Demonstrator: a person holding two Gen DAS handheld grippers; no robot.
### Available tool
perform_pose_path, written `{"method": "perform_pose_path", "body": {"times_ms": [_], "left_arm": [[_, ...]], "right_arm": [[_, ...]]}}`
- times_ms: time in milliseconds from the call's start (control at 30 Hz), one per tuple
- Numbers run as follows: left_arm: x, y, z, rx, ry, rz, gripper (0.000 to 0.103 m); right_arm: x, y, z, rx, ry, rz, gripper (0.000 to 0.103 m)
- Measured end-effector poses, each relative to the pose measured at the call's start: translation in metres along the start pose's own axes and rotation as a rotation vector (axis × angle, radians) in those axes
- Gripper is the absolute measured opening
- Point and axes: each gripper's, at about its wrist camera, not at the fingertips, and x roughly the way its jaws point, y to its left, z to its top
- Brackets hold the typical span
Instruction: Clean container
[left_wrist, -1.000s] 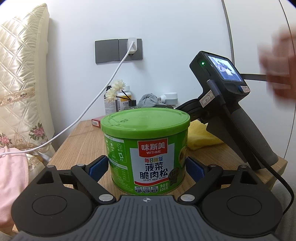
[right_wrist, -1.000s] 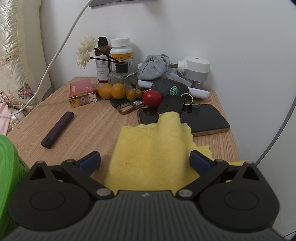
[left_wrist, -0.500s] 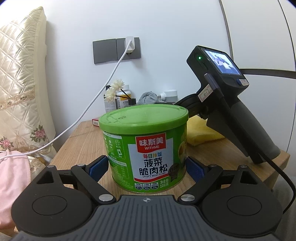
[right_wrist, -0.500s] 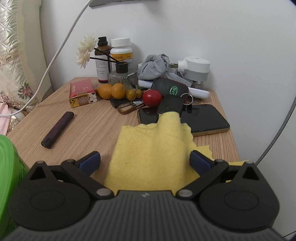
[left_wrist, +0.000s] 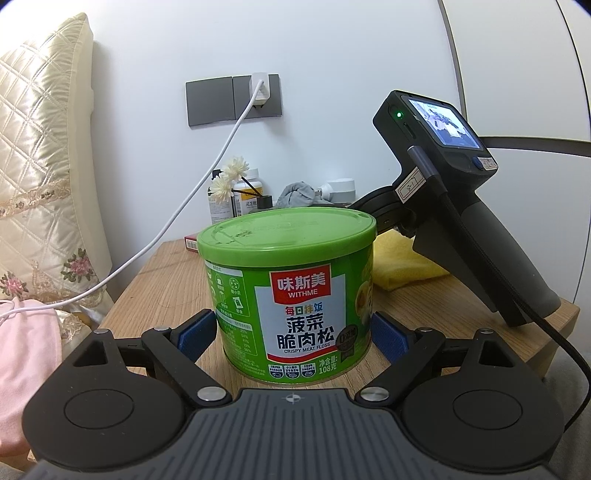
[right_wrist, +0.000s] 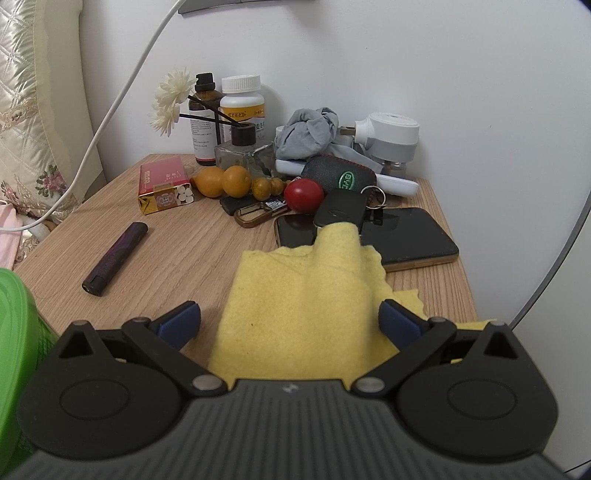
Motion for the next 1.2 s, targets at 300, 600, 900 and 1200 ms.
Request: {"method": "perform_pose_path", "body": {"times_ms": [300,600,900,1200], "left_arm": [[0.0016,0.0003,0.0008,0.0,0.006,-0.003,0.092],[0.0024,-0.0007,0.0023,0.0,0.008,-0.008,0.092],[0.0019,-0.001,0.0025,-0.003,0.011,-0.008,0.092],[0.0031,-0.0013,0.0026,-0.005,0.011,-0.005,0.092]], "right_arm": [[0.0,-0.0001,0.0,0.0,0.0,0.001,0.103],[0.0005,-0.0006,0.0004,-0.001,0.0,0.001,0.103],[0.001,-0.0012,0.001,-0.001,0.0,-0.001,0.103],[0.0009,-0.0015,0.0012,-0.001,-0.001,-0.006,0.103]]}}
